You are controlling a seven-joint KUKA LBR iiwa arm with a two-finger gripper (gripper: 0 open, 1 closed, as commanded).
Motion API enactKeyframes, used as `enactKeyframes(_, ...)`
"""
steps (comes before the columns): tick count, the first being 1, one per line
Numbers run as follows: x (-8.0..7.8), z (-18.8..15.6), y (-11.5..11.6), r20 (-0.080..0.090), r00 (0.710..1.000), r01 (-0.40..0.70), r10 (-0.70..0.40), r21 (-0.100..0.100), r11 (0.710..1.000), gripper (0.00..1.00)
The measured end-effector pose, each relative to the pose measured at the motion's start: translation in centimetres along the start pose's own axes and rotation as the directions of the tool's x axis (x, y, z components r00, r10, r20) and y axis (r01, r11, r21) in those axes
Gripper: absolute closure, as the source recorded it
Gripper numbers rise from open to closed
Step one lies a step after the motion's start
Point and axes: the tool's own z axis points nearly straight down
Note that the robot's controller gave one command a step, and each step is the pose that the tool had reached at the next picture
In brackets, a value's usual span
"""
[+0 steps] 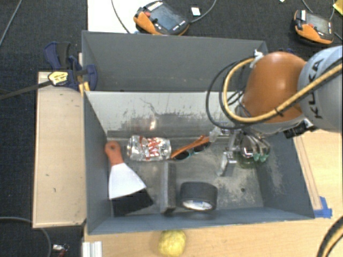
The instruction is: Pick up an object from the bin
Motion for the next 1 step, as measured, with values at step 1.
enactKeyframes(1,-0.16,-0.45,0.00,0.008,1.000,0.000,0.000,0.000,1.000,0.00)
